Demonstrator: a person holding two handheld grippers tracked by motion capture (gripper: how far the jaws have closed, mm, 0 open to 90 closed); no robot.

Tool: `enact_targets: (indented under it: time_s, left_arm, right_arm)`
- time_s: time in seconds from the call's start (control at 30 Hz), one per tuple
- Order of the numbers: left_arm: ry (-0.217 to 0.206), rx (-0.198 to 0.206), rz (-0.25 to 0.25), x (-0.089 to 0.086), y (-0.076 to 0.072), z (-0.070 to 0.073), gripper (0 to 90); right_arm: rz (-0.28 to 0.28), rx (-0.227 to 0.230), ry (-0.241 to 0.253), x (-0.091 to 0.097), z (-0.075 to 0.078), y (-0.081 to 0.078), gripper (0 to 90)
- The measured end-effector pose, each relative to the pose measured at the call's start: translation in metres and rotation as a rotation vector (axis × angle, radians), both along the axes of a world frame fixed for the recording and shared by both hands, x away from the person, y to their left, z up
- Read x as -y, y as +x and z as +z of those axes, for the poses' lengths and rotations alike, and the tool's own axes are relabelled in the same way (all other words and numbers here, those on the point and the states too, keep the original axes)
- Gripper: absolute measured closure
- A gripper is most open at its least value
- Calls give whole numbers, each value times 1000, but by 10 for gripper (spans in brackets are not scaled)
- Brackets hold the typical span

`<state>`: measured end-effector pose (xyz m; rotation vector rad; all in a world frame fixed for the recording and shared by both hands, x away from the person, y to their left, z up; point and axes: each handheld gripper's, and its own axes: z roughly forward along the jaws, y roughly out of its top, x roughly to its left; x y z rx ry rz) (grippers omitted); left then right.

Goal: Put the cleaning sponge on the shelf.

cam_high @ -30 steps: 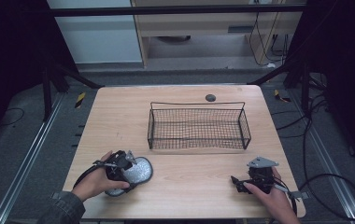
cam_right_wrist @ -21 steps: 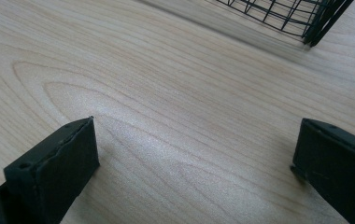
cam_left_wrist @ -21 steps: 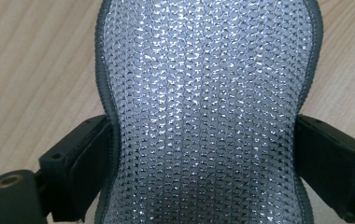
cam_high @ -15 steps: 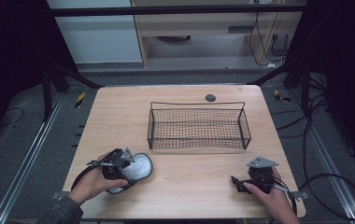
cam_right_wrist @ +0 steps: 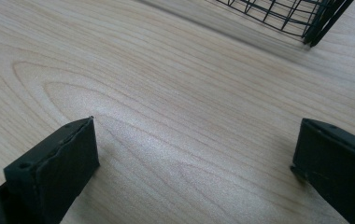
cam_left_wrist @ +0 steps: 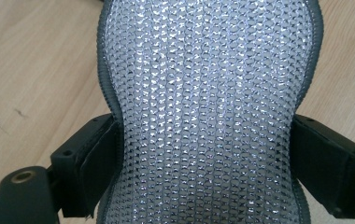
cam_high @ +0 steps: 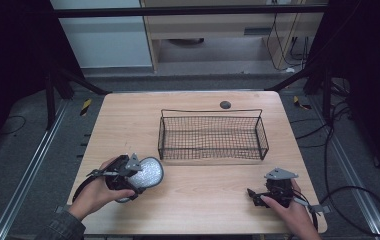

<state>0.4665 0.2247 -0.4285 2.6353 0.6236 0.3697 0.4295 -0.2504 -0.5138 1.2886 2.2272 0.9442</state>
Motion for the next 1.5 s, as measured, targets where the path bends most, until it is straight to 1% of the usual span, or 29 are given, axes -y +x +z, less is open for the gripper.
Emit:
enact_targets:
  time_s: [0.1,0.2,0.3,0.43,0.47,0.5,0.6,0.63,0.67,0.7,0.73,0.77,0.8,0.83,0.9,0.97,1.03,1.23,1.3,1.5]
  left_arm:
    - [-6,16,2,3,0,3,126]
    - [-21,16,-3,9,-1,1,127]
    - [-22,27,-18,13,-1,2,129]
    - [-18,50,-23,15,0,12,133]
    - [-17,61,-22,16,1,15,134]
    - [-15,83,-14,16,1,18,138]
    - [-9,107,-18,18,3,26,142]
    - [-7,117,-29,20,5,30,143]
    - [2,123,-32,21,5,32,144]
    - [4,119,-39,24,6,36,145]
    - [11,126,-42,25,7,38,146]
    - [11,126,-42,25,7,38,147]
    - [21,126,-57,29,9,43,149]
    - [19,129,-62,32,9,45,150]
    - [31,131,-72,35,11,49,152]
    - [31,129,-76,38,13,52,154]
    - [46,130,-82,41,16,57,155]
    - [65,153,-100,50,27,70,156]
    - [63,168,-102,53,32,74,155]
    - [57,190,-105,63,53,86,155]
  right_arm:
    - [0,0,-1,0,0,0,3]
    - [0,0,1,0,0,0,3]
    - [0,0,0,0,0,0,3]
    - [0,0,0,0,0,0,3]
    - [0,0,1,0,0,0,3]
    - [0,0,0,0,0,0,3]
    - [0,0,0,0,0,0,3]
    - [0,-1,1,0,0,0,3]
    - [0,-1,1,0,0,0,3]
    - [0,0,1,0,0,0,3]
    - [0,-1,1,0,0,0,3]
    - [0,0,1,0,0,0,3]
    - [0,-1,1,0,0,0,3]
    - [0,0,0,0,0,0,3]
    - [0,-1,1,0,0,0,3]
    - [0,0,1,0,0,0,3]
    - [0,-1,1,0,0,0,3]
    - [1,1,-1,0,0,0,3]
    - [2,1,-1,0,0,0,3]
    - [1,1,0,0,0,1,3]
